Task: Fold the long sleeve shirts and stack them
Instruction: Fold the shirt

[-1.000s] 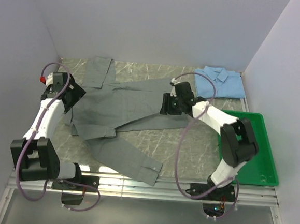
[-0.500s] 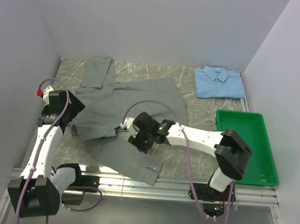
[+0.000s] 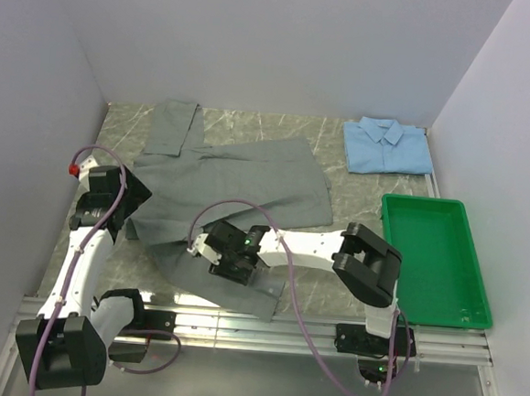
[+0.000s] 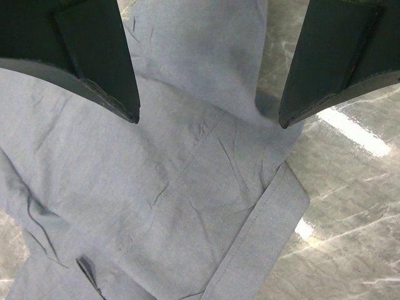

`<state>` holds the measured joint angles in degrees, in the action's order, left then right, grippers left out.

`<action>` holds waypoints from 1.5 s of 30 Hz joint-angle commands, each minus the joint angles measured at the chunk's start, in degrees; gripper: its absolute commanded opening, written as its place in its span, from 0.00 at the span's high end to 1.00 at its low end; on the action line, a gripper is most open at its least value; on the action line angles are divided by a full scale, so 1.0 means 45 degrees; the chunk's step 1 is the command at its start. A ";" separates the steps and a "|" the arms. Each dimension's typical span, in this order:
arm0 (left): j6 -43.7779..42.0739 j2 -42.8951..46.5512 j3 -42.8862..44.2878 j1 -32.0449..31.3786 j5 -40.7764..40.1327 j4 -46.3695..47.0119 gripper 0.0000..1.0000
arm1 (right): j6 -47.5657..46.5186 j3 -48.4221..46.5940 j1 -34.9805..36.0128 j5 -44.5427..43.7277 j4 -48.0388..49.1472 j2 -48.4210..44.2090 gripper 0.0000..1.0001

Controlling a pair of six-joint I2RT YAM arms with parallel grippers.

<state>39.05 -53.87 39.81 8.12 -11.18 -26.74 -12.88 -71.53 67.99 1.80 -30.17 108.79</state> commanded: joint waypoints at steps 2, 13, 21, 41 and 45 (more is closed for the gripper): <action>-0.0220 -0.0119 0.0235 0.0051 0.0160 0.0435 0.01 | 0.0206 -0.1270 -0.0322 -0.2195 -0.0111 0.1290 0.52; -0.0123 -0.0256 0.0255 0.0071 -0.0055 0.0318 0.01 | 0.1106 -0.1041 -0.1456 -0.2804 0.1137 0.0281 0.51; -0.0122 -0.0373 0.0254 0.0266 0.0180 0.0376 0.01 | -0.0123 0.1284 -0.1397 -0.1066 0.2020 -0.2904 0.44; -0.0123 -0.0315 0.0176 0.0344 0.0258 0.0396 0.01 | -0.1180 0.2594 -0.1319 -0.1417 0.0592 -0.1833 0.31; -0.0123 -0.0334 0.0215 0.0344 0.0297 0.0396 0.01 | -0.1180 0.2594 -0.1299 -0.1319 0.0572 -0.1618 0.33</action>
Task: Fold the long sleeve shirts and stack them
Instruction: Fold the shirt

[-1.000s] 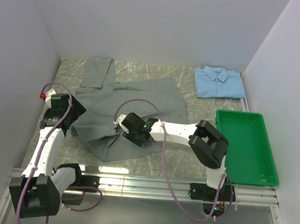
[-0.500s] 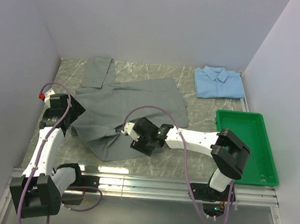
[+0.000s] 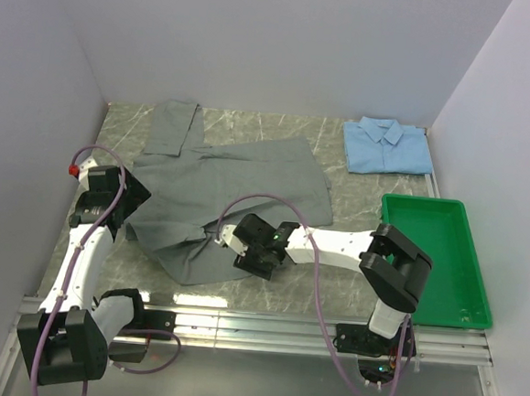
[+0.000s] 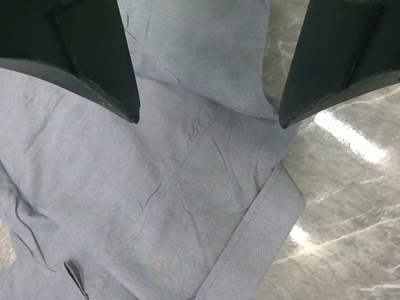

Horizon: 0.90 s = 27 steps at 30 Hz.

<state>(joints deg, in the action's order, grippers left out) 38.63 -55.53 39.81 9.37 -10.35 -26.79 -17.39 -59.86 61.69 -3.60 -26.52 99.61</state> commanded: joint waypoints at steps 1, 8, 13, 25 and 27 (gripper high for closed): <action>-0.0050 0.0054 0.0196 0.0067 0.0112 0.0425 0.01 | -0.0218 -0.0019 0.0080 -0.0080 -0.0239 0.0442 0.34; -0.0050 0.0074 0.0215 0.0087 0.0112 0.0386 0.01 | -0.0218 -0.0351 0.0061 0.0173 -0.0609 0.0949 0.58; -0.0069 0.0054 0.0196 0.0087 0.0190 0.0425 0.01 | -0.0179 -0.0546 -0.0096 0.0213 -0.0805 0.0872 1.00; -0.0030 -0.0004 0.0255 0.0087 0.0405 0.0367 0.01 | 0.0074 -0.2281 -0.0291 -0.1483 -0.1566 -0.0768 1.00; -0.0050 -0.0024 0.0274 0.0087 0.0425 0.0347 0.01 | 0.0269 -0.3080 -0.0486 -0.1739 -0.1762 -0.0964 1.00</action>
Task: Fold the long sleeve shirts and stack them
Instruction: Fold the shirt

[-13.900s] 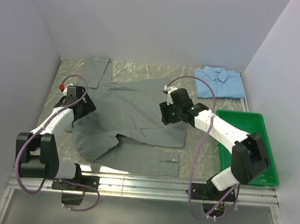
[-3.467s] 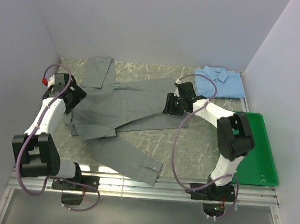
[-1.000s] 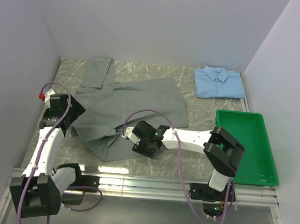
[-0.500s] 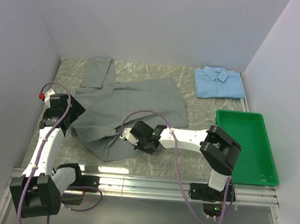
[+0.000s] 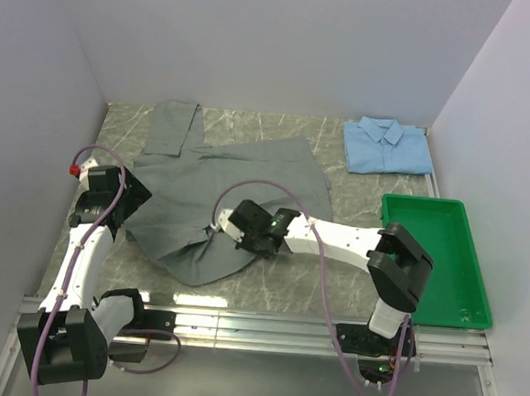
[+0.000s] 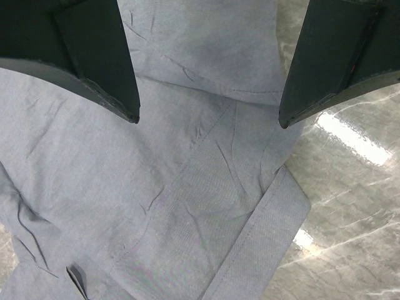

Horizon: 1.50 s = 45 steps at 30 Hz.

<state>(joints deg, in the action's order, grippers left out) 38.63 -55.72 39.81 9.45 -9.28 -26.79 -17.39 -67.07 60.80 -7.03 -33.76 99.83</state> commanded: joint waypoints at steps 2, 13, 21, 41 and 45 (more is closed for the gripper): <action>-0.0030 -0.0058 0.0293 0.0048 0.0284 0.0327 0.01 | 0.0465 -0.2046 -0.0463 -0.1211 -0.0174 -0.1032 1.00; 0.0067 -0.0098 0.0235 0.0067 0.0636 0.0288 0.01 | 0.2066 -0.6909 -0.1673 -0.3847 0.1817 0.1131 1.00; 0.0087 0.0078 0.0176 0.0067 0.0714 0.0288 0.01 | 0.2184 -0.9293 -0.2084 -0.5077 0.3944 0.3087 1.00; 0.2702 0.1074 -0.0467 0.0048 0.3450 -0.2249 0.01 | 0.2887 -1.1757 -0.2279 -0.5470 0.5666 0.5999 1.00; 0.3522 0.1580 -0.0625 0.0048 0.2630 -0.3457 0.02 | 0.3063 -1.1639 -0.2260 -0.5274 0.5529 0.5999 1.00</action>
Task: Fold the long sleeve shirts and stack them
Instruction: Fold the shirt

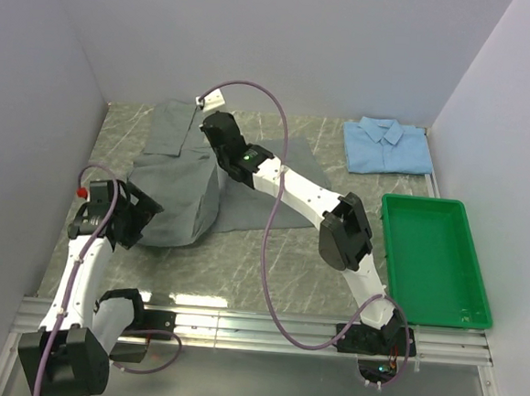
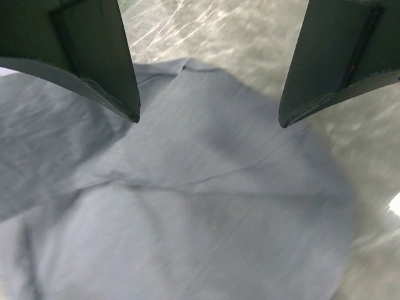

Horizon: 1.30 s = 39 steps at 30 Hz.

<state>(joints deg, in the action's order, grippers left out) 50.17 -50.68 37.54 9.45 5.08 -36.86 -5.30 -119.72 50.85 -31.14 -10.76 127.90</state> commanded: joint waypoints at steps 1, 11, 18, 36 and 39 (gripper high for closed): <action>0.1018 0.0557 -0.0042 0.0048 -0.0892 -0.1397 0.02 | 0.0377 0.0062 -0.0031 0.0160 0.0419 -0.0238 1.00; 0.1701 0.0461 -0.1133 0.0048 -0.0564 -0.1384 0.02 | 0.0709 0.0276 -0.0070 0.0610 0.0419 -0.0335 1.00; 0.2384 0.0206 -0.2267 0.0028 0.0940 0.1271 0.07 | 0.0690 0.0724 -0.0050 0.0708 0.0360 -0.0549 1.00; 0.3772 -0.1861 -0.2055 0.0048 0.0376 0.4909 0.10 | 0.0456 0.1936 -0.0128 0.0825 -0.0362 -0.1974 1.00; 0.3870 -0.2427 -0.1625 0.0125 0.0141 0.5202 0.11 | 0.0222 0.2288 -0.0109 0.0806 -0.0479 -0.2365 1.00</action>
<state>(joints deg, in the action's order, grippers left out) 65.89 -59.90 26.74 9.47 7.81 -17.85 -3.05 -110.50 50.83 -27.29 -12.84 122.48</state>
